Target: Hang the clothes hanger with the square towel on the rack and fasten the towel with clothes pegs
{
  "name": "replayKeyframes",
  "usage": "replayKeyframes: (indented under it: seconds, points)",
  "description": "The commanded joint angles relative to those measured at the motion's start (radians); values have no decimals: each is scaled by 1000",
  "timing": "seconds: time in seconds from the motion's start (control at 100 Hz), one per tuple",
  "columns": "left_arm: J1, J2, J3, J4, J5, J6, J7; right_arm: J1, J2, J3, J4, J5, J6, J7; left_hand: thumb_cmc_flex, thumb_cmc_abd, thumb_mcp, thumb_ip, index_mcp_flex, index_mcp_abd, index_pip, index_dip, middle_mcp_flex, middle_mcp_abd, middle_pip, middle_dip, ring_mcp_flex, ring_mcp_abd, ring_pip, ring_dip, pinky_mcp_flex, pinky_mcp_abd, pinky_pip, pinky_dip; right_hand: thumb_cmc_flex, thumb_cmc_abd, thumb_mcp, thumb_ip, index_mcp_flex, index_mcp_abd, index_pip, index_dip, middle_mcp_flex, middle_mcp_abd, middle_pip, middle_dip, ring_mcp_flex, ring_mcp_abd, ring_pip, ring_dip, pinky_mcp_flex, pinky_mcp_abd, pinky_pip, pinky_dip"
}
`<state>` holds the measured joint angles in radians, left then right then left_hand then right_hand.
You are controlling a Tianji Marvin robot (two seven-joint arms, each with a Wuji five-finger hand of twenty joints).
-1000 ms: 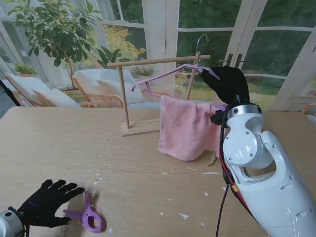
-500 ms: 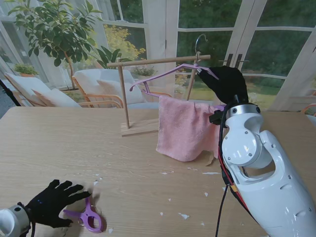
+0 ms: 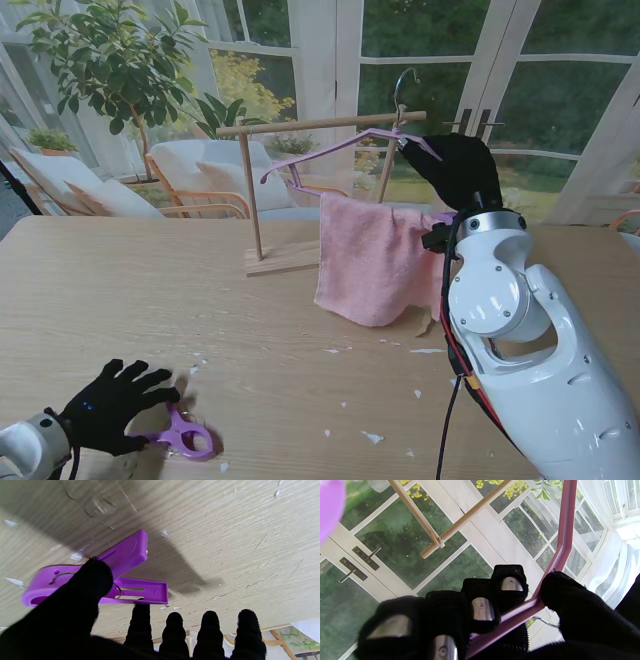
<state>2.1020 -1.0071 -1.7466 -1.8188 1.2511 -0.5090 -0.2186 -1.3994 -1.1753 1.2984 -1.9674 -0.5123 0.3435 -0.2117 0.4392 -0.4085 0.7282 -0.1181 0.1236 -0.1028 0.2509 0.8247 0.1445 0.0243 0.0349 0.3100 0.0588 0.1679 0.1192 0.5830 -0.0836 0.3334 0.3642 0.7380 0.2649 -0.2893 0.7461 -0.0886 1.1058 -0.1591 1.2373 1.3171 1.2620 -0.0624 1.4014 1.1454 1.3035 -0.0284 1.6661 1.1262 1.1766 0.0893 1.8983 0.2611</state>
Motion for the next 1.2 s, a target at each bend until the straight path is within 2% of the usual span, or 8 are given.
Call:
replayKeyframes:
  seconds: [0.0, 0.14, 0.33, 0.4, 0.54, 0.66, 0.95, 1.19]
  points:
    - [-3, -4, 8, 5, 0, 16, -16, -3, -9, -2, -10, 3, 4, 10, -9, -12, 9, 1, -36, 19, 33, 112, -28, -20, -8, 19, -30, -3, 9, 13, -21, 1, 38, -30, 29, 88, 98, 116, 107, -33, 11, 25, 88, 47, 56, 16, 9, -41, 170, 56, 71, -132, 196, 944]
    - [-13, -7, 33, 12, -6, 82, -12, -3, -9, -2, -10, 3, 4, 9, -23, 34, -43, 12, -46, 95, 29, 326, -29, -9, 6, 61, -26, 5, 28, 19, -22, 10, 62, -49, 28, 88, 98, 116, 107, -33, 11, 25, 88, 47, 56, 16, 9, -41, 170, 57, 72, -132, 196, 944]
    - [-25, -15, 67, 12, -27, 199, -13, -4, -9, -2, -9, 2, 4, 8, -32, 89, -108, 30, -24, 215, 86, 332, -33, 27, 28, 144, -17, 26, 57, 21, -20, 29, 83, -60, 28, 87, 99, 117, 107, -34, 11, 25, 89, 47, 55, 16, 9, -42, 169, 57, 72, -133, 196, 944]
    - [-28, -17, 75, 12, -57, 233, -25, -5, -9, -1, -10, 2, 4, 8, -36, 113, -145, 35, -16, 265, 66, 233, -35, 68, 22, 162, -18, 37, 62, 13, -23, 34, 83, -71, 28, 87, 99, 117, 108, -33, 11, 25, 89, 47, 55, 16, 9, -41, 169, 57, 72, -133, 196, 944]
    - [-29, -20, 72, 5, -137, 263, -71, -7, -9, 1, -11, 2, 5, 9, -41, 128, -221, 31, -1, 318, -187, -221, -25, 121, -4, 62, -16, 74, 41, -42, -25, 38, 53, -94, 29, 88, 101, 118, 108, -32, 12, 25, 90, 48, 56, 16, 9, -41, 170, 58, 72, -133, 196, 945]
    - [-21, -21, 55, -3, -182, 275, -101, -8, -9, 2, -13, 2, 6, 9, -55, 94, -210, 13, 9, 335, -261, -397, -21, 122, 2, 40, -6, 54, 29, -71, -17, 26, 38, -103, 29, 88, 100, 118, 108, -32, 12, 25, 91, 48, 56, 16, 9, -41, 170, 59, 71, -132, 196, 945]
    - [-12, -17, 14, 26, -200, 215, -108, -6, -9, 1, -12, 3, 2, 11, -117, -23, 1, -36, 10, 336, -266, -511, -32, 63, 2, 46, -13, -18, 12, -106, -6, -5, 31, -105, 30, 87, 101, 120, 108, -32, 13, 25, 92, 47, 56, 16, 9, -41, 170, 61, 72, -132, 196, 948]
    - [-32, -14, 27, 60, -186, 199, -94, -6, -8, -3, -10, 2, 5, 14, -120, -30, 17, -39, 9, 315, -284, -671, -38, 51, -38, -47, -27, -32, -27, -122, -20, -15, 12, -110, 30, 87, 102, 121, 110, -30, 13, 24, 94, 47, 56, 15, 9, -42, 170, 62, 71, -132, 196, 950]
